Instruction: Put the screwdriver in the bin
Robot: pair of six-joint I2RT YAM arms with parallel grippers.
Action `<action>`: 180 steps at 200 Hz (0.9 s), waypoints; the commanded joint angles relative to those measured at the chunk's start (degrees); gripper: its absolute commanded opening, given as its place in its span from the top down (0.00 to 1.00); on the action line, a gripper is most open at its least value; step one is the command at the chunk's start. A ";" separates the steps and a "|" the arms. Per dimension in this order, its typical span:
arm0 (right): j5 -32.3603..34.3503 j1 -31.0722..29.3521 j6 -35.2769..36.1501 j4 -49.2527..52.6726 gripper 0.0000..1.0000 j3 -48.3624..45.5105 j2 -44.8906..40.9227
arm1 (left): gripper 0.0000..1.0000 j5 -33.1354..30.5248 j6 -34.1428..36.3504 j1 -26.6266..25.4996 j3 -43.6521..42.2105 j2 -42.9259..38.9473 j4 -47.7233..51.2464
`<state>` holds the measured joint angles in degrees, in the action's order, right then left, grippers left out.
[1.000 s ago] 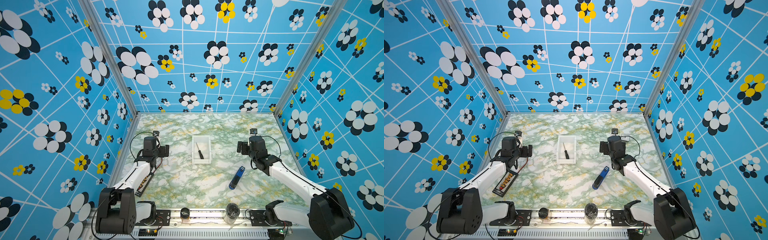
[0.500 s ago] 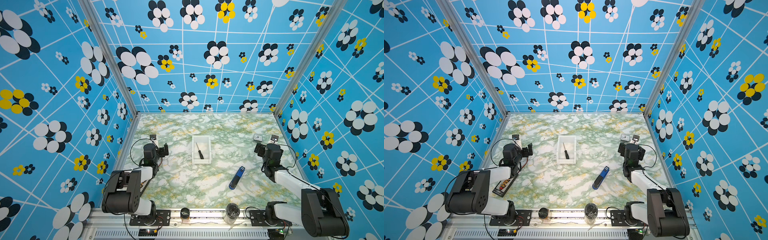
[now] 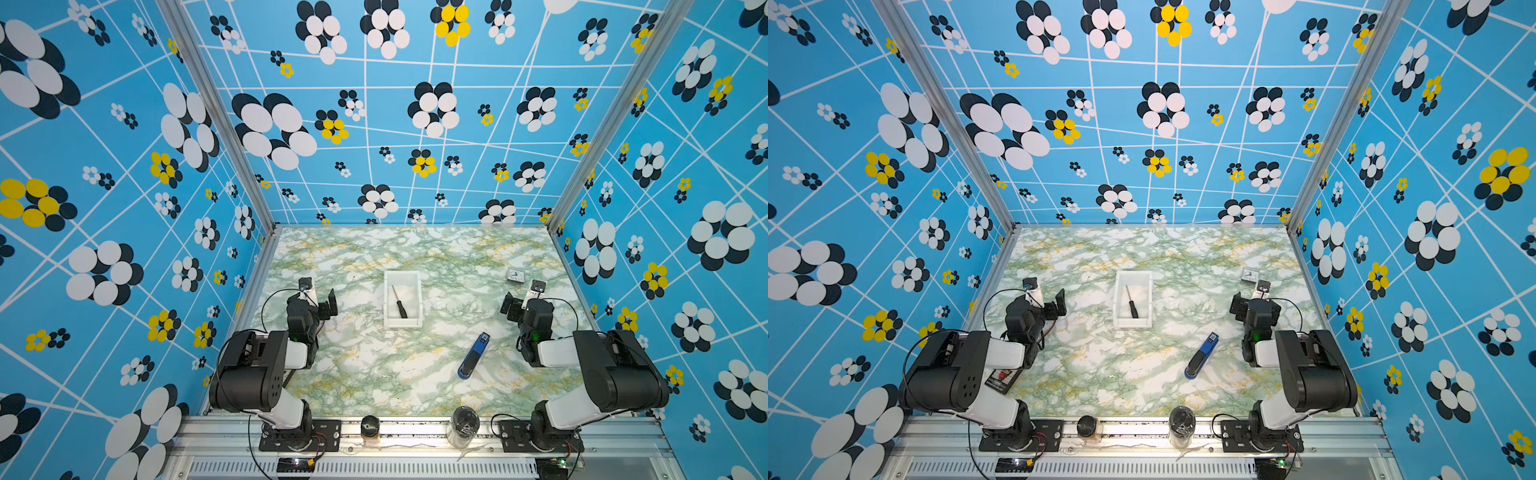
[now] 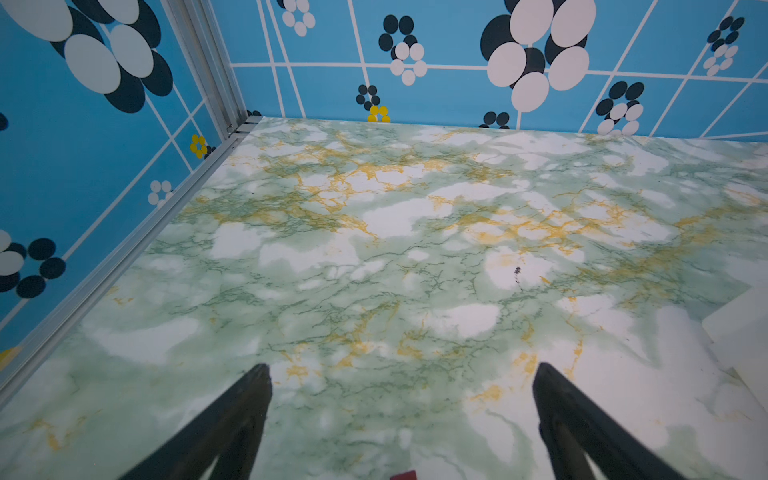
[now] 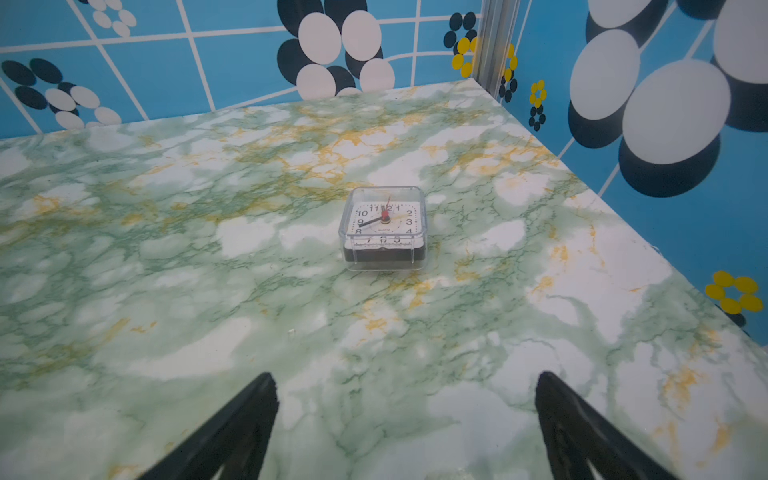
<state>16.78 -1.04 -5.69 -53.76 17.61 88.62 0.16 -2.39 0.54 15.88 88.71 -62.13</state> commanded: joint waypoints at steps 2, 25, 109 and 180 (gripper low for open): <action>-2.45 0.23 1.30 0.62 0.01 3.26 -0.48 | 0.01 -0.10 -0.17 0.41 -1.40 0.49 -4.84; -2.71 0.16 1.43 0.92 0.01 3.46 -0.56 | 0.01 0.95 0.11 0.34 -0.65 0.42 -3.62; -3.05 0.16 1.67 1.14 0.01 3.61 -0.47 | 0.01 -1.60 -0.72 0.43 -4.00 1.16 -10.34; -7.68 0.16 3.51 3.14 0.01 4.71 -0.43 | 0.01 -1.75 -0.78 0.43 -4.10 1.21 -10.82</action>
<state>10.52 -1.04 -3.18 -51.42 21.26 88.58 -0.93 -2.46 0.54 12.43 89.38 -70.85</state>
